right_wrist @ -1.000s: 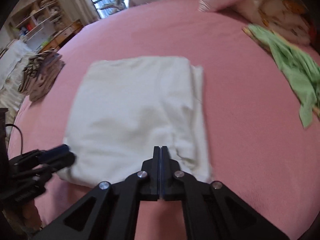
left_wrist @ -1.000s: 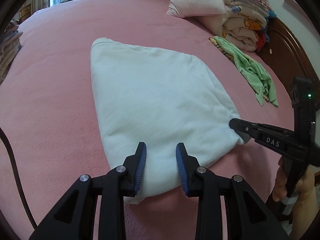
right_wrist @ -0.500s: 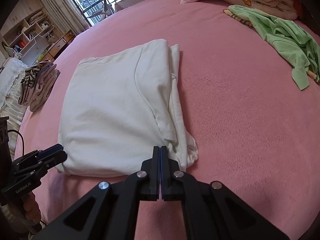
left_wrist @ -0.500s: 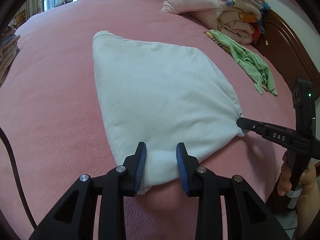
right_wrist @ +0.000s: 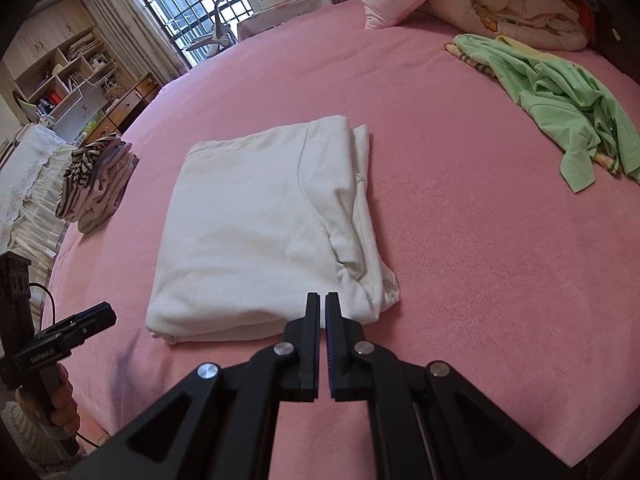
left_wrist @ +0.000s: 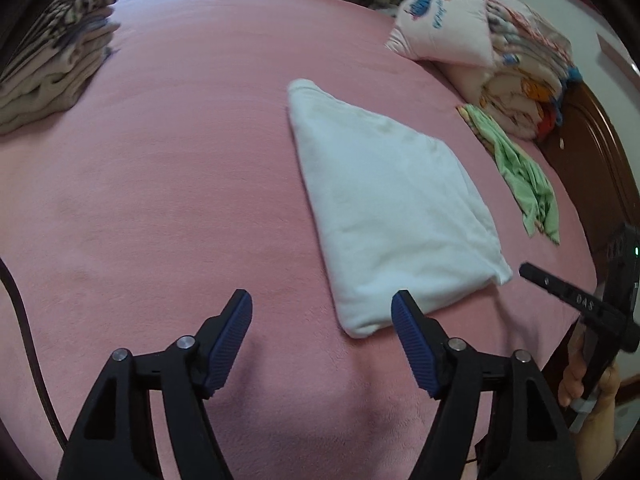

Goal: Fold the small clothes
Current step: 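Open both tools and position them at the folded bundle's edge, then grasp the folded white bundle with the left tool while the right tool grasps it too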

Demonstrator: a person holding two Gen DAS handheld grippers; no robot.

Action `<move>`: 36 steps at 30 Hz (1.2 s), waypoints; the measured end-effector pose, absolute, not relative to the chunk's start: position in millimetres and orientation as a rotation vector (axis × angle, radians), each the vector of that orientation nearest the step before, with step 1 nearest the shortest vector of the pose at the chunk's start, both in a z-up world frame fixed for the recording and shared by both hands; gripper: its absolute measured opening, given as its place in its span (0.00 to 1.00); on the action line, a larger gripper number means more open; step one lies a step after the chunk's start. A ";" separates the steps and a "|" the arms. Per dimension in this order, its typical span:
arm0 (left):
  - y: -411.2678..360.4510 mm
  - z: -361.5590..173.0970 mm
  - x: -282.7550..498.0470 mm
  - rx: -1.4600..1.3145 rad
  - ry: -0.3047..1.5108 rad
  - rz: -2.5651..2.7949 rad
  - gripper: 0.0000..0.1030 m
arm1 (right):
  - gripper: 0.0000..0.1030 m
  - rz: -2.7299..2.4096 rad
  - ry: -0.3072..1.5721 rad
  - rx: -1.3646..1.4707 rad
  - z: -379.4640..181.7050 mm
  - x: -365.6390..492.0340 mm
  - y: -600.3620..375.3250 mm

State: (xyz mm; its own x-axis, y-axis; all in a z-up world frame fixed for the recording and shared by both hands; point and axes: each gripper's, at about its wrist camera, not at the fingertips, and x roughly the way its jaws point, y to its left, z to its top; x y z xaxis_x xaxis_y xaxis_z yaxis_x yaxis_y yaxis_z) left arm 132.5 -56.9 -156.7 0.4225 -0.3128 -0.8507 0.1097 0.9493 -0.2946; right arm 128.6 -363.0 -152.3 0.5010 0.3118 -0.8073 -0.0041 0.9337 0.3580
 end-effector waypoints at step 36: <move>-84.0 -162.2 279.5 -0.241 1.144 -0.267 0.99 | 0.50 0.154 1.047 0.208 -145.3 197.9 -356.0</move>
